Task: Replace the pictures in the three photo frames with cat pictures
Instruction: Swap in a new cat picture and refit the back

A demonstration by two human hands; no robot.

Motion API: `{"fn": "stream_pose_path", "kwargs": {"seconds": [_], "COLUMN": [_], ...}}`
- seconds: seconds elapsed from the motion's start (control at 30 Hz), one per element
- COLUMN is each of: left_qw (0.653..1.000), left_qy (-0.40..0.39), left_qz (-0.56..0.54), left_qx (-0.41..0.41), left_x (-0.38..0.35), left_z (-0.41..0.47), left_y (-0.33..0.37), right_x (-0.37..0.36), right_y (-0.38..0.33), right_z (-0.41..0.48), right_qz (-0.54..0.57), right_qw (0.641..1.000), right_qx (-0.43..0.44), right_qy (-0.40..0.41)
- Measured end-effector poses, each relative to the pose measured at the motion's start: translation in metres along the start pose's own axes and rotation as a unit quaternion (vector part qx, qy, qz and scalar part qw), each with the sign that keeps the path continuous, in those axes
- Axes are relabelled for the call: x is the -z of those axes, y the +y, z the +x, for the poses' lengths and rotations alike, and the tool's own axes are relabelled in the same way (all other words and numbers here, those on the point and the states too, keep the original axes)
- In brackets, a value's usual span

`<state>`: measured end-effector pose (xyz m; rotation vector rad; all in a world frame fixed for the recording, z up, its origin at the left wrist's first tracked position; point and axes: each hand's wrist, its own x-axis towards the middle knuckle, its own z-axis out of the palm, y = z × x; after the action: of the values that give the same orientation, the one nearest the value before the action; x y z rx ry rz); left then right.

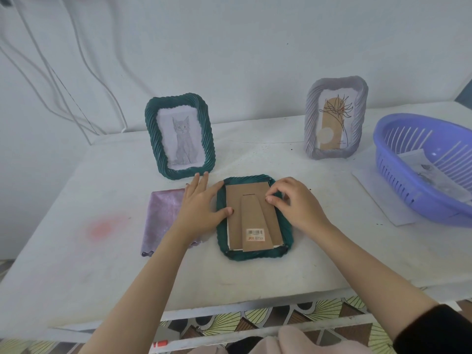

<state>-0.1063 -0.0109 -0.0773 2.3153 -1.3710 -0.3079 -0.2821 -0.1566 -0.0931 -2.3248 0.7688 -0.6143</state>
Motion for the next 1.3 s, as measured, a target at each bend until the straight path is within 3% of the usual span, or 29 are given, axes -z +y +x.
{"fn": "stream_pose_path", "kwargs": {"seconds": [0.13,0.4,0.93,1.3], "left_qw": [0.998,0.996,0.995,0.999], "left_qy": [-0.056,-0.088,-0.093,-0.041], "left_qz": [0.010,0.013,-0.016,-0.007], "left_qx": [0.018,0.020,0.029,-0.003], "left_x": [0.004,0.007,0.011,0.010], "left_z": [0.008,0.013,0.022,0.017], "left_y": [0.000,-0.002,-0.003,0.000], "right_x": [0.000,0.007,0.004,0.006], "right_y": [0.000,0.007,0.011,0.006], "right_z": [0.006,0.026,0.026,0.023], "right_qz": [-0.017,-0.066,-0.013,-0.004], "right_qw": [1.000,0.983,0.991,0.992], "right_qx": [-0.019,-0.074,-0.063,-0.068], "right_qy": [-0.014,-0.152,-0.117,-0.103]}}
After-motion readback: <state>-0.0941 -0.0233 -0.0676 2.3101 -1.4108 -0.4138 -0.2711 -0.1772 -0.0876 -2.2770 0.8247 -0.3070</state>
